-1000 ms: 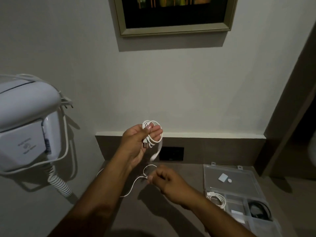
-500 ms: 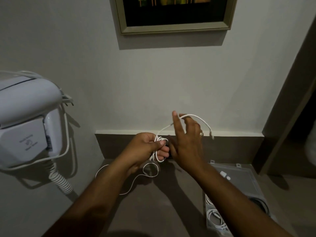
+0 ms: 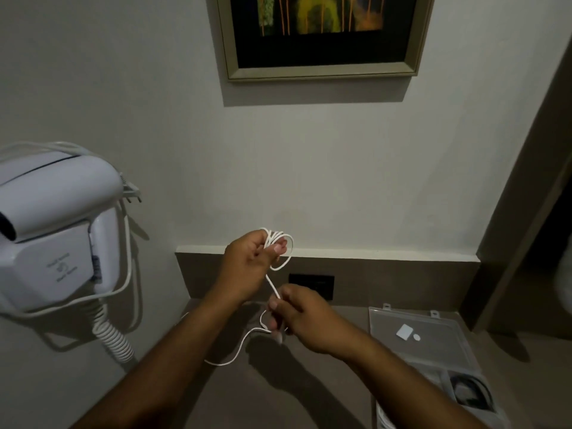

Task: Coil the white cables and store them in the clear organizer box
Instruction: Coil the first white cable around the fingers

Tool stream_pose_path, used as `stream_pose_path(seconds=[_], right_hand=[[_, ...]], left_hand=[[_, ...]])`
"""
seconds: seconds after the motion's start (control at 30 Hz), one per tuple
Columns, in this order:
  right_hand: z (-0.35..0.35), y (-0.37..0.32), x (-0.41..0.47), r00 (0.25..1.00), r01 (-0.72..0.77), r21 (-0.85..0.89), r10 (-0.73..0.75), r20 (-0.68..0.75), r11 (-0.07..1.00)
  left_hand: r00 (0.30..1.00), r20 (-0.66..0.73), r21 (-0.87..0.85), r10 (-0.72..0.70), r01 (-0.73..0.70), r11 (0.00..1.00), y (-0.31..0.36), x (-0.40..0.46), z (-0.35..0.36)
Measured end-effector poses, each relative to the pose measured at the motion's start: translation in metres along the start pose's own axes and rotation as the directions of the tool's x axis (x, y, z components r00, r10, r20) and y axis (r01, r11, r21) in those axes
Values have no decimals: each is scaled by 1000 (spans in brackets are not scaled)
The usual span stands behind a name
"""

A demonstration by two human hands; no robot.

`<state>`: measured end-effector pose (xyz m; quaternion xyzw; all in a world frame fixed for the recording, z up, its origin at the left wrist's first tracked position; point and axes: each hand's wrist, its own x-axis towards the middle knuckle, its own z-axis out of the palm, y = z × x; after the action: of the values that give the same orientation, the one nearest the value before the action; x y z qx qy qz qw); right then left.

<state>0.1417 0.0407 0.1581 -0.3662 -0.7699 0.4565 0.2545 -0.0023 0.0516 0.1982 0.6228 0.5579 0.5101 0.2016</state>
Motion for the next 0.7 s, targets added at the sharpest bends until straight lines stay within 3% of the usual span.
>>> stream_pose_path(seconds=[0.03,0.1,0.17,0.2,0.27,0.33,0.4,0.53,0.63,0.7], right_hand=[[-8,-6,-5,1000,19,-61,-18,9,998],[-29,-16,-10,991,107,-382,-127,-29,918],[-52,-21,-11,956,157,-755,-289,-45,637],[-65,-24,-11,933,122,-861,-353,-70,494],[-78,-30,-10,890,106,-919,-448,-83,380],[-80,-29,-8,875,178,-914,-484,-22,364],[-79,-23,-6,870,238,-902,-491,33,360],[-72,-6,-5,891,232,-754,-445,-88,614],[-68,0,0,855,277,-755,-511,-88,594],[-59,4,1,837,302,-633,-516,-183,713]], left_hand=[[998,22,129,67,-69,989,-2,-1,-1],[983,146,275,113,-150,950,-5,-6,0],[952,302,323,56,-157,933,-3,-12,3],[927,374,290,12,-129,948,-1,-14,6],[881,463,83,-99,69,994,6,-16,6],[850,502,-21,-163,201,979,11,-15,1],[837,526,58,-153,144,988,9,-12,-3],[831,537,159,-146,70,985,8,-9,-1],[832,533,119,-153,106,987,10,-7,1],[837,524,48,-156,153,987,12,-5,1]])
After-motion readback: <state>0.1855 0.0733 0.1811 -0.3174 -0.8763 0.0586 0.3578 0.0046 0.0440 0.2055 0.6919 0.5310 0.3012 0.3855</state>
